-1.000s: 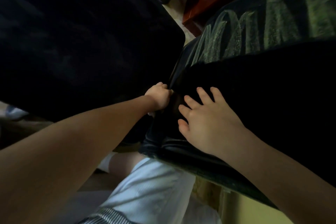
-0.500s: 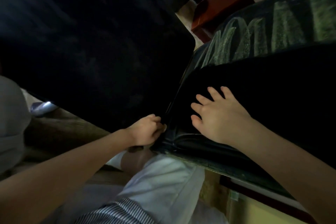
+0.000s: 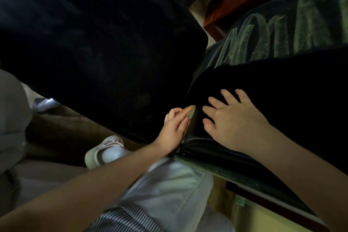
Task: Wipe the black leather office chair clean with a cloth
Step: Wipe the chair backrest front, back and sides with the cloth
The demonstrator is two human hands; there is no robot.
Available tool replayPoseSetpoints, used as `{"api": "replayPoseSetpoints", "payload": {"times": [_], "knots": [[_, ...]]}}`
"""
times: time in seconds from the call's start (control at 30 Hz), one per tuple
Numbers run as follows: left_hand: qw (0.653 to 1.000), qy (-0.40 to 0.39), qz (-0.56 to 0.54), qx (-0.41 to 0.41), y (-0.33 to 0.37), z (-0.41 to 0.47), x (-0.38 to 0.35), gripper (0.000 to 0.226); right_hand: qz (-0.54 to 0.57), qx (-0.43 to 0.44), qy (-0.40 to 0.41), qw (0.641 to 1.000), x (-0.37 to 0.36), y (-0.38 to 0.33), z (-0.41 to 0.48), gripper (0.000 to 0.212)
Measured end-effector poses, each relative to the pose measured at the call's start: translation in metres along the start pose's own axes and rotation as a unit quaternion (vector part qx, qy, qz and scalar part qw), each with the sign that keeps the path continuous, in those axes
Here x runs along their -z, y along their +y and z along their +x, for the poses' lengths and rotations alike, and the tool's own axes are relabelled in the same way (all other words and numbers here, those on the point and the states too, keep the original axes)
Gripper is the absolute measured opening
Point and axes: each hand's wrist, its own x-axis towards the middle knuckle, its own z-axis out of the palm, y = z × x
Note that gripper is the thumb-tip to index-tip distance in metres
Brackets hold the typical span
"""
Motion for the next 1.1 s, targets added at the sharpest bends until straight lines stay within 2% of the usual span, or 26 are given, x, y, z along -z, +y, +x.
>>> {"api": "replayPoseSetpoints", "payload": {"times": [0.07,0.13,0.23,0.33,0.43,0.5,0.57,0.63,0.77,0.93,1.03,1.1], "knots": [[0.992,0.024,0.11,-0.057,-0.011,0.0,0.0,0.04,0.003,0.001,-0.001,1.0,0.0,0.0,0.0,0.053],[0.97,0.027,0.227,-0.088,-0.022,0.011,0.001,0.041,0.004,0.003,-0.002,1.0,0.0,0.0,-0.001,0.053],[0.922,-0.005,0.384,-0.045,-0.029,0.029,0.003,0.047,0.004,0.006,0.001,1.0,0.0,0.001,0.0,0.053],[0.888,-0.037,0.456,-0.037,-0.026,0.033,0.004,0.047,0.006,0.007,0.006,1.0,-0.001,0.001,-0.001,0.052],[0.871,-0.092,0.481,-0.044,-0.033,0.035,0.011,0.043,0.004,0.009,0.009,1.0,0.0,0.001,-0.002,0.052],[0.889,-0.086,0.447,-0.058,-0.039,0.027,0.015,0.04,0.004,0.009,0.006,1.0,0.001,0.0,-0.002,0.052],[0.928,-0.049,0.364,-0.061,-0.037,0.006,0.017,0.035,0.004,0.008,-0.001,1.0,0.001,0.001,-0.003,0.052],[0.961,-0.035,0.273,-0.029,-0.035,-0.018,0.02,0.032,0.004,0.007,-0.007,1.0,0.002,0.001,-0.002,0.052],[0.988,-0.03,0.147,0.033,-0.042,-0.047,0.022,0.042,0.003,0.006,-0.009,1.0,0.002,0.0,-0.002,0.052],[0.997,-0.012,0.031,0.066,-0.028,-0.052,0.02,0.032,-0.005,0.002,-0.014,1.0,0.003,0.0,-0.002,0.052],[0.979,-0.042,-0.163,0.114,0.002,-0.047,0.016,0.022,-0.009,0.001,-0.012,1.0,0.002,0.0,-0.002,0.052],[0.965,-0.034,-0.234,0.117,0.011,-0.045,0.013,0.021,-0.009,0.002,-0.009,1.0,0.002,0.0,-0.001,0.052]]}}
